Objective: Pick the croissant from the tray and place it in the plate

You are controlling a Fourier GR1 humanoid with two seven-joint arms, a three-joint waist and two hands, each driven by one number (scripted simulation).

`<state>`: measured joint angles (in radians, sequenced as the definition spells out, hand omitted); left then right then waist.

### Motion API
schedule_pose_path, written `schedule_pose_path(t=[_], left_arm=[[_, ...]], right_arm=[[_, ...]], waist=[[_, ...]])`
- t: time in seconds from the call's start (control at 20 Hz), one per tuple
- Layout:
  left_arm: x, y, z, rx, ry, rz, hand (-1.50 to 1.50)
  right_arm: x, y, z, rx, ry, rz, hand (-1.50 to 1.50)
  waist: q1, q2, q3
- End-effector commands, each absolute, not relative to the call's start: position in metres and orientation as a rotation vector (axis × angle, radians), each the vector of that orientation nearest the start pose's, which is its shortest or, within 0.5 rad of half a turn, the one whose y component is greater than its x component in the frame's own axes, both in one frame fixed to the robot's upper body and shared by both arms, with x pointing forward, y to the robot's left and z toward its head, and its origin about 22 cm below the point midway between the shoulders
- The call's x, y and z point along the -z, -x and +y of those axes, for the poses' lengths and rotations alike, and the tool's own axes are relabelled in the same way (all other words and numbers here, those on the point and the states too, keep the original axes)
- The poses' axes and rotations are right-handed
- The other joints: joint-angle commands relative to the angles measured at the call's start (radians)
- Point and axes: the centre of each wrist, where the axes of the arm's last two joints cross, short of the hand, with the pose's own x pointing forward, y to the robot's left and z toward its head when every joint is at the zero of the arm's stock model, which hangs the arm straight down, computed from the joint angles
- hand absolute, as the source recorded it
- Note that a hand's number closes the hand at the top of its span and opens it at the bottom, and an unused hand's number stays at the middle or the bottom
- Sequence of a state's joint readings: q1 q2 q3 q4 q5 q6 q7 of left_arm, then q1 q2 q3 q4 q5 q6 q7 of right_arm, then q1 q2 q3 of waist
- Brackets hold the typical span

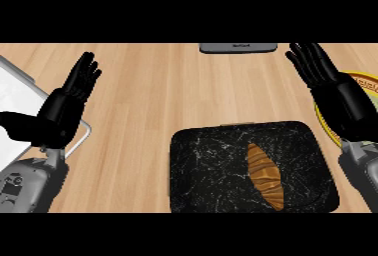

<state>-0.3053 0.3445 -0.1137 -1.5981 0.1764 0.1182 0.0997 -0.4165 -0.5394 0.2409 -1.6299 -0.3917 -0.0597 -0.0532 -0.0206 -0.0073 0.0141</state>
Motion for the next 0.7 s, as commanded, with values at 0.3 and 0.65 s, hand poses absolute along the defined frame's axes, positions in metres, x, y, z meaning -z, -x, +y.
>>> schedule_pose_path(t=[0.3,0.65], left_arm=[[-0.05,-0.289,0.272,0.13,-0.158,-1.483,0.0],[-0.034,-0.283,0.277,0.103,-0.164,-1.424,0.0]], right_arm=[[-0.196,-0.316,-0.277,-1.061,-0.033,-1.967,1.5],[-0.033,-0.289,-0.331,-0.58,-0.464,-1.888,-1.5]], waist=[[0.042,-0.01,-0.029],[0.038,0.023,-0.009]])
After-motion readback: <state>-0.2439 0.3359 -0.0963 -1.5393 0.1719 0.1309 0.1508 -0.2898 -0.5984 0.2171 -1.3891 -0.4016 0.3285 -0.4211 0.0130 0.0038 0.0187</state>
